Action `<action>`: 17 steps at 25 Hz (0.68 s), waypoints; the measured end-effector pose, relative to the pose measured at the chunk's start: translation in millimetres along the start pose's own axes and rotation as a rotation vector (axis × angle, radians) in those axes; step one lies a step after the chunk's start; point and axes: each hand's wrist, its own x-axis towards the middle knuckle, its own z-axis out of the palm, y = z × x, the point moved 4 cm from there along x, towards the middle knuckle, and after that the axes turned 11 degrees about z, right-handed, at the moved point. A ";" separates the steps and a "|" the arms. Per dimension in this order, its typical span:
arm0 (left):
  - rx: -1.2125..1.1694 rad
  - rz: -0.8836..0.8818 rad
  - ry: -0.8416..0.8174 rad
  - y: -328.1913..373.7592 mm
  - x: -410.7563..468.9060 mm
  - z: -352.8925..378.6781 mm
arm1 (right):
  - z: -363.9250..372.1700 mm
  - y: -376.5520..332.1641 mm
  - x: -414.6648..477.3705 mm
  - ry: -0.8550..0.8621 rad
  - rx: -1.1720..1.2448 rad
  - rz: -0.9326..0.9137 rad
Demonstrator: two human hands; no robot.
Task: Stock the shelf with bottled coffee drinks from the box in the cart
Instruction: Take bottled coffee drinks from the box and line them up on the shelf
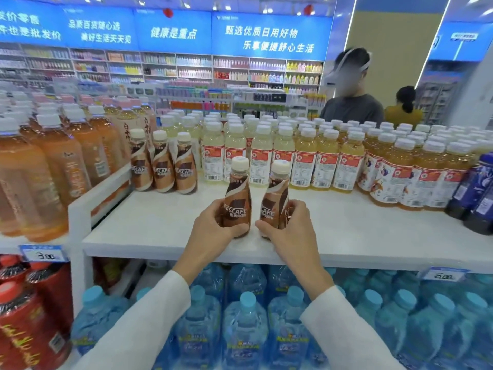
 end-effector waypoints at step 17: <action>0.207 0.014 0.161 12.8 -8.0 2.5 | 10.6 3.2 -8.4 -0.071 0.195 -0.024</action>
